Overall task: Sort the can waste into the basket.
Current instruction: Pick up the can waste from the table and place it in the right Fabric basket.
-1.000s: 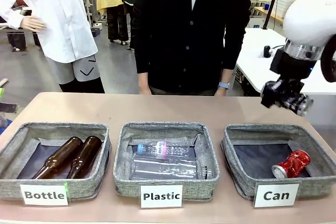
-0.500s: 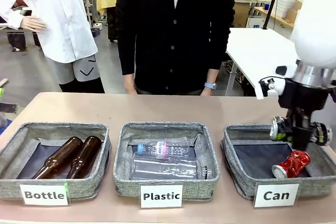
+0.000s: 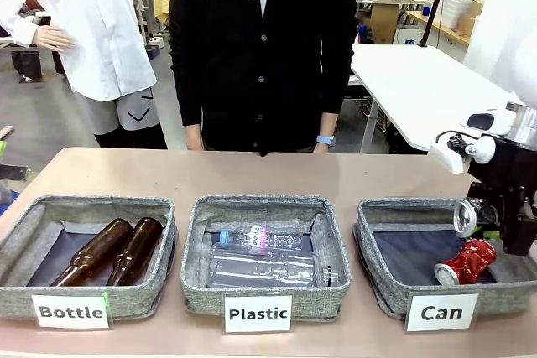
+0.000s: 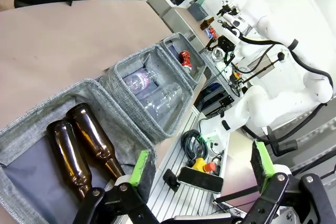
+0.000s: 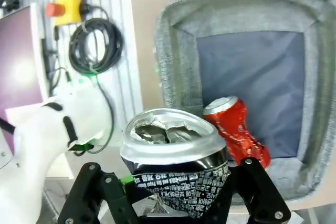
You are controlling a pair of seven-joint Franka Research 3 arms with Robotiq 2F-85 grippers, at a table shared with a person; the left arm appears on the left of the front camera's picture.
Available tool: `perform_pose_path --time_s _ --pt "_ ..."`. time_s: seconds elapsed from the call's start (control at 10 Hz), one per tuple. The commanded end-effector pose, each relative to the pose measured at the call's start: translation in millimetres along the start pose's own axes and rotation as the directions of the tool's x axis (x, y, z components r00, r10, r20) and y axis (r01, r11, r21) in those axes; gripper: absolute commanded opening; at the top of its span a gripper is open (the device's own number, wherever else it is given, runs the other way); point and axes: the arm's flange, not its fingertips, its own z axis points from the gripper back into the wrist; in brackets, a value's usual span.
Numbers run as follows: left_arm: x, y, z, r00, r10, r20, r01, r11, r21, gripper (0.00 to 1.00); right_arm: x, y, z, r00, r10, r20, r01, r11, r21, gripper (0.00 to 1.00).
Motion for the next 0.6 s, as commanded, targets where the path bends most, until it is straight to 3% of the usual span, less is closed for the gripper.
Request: perform_pose_path --time_s 0.0,0.1,0.2,0.3,0.5 --pt "1 -2 1 1.000 0.003 0.008 -0.003 1.000 -0.002 0.95 0 7 -9 0.998 -0.013 0.053 0.018 0.994 -0.105 0.00" --pt "1 -2 1 1.000 0.003 0.008 -0.003 1.000 -0.002 0.95 -2 9 -11 0.996 -0.018 0.089 0.029 0.992 -0.119 0.41" --pt "1 -2 1 1.000 0.003 0.008 -0.003 1.000 -0.002 0.95 -6 11 -15 0.996 -0.022 0.084 0.034 0.990 -0.138 0.56" --pt "1 -2 1 1.000 0.003 0.008 -0.003 1.000 -0.002 0.95 -8 12 -19 0.996 -0.036 0.082 0.049 0.986 -0.158 0.97" --pt "1 -2 1 1.000 0.003 0.008 -0.003 1.000 -0.002 0.95 -7 9 -21 0.986 -0.116 0.122 0.141 0.966 -0.216 1.00"
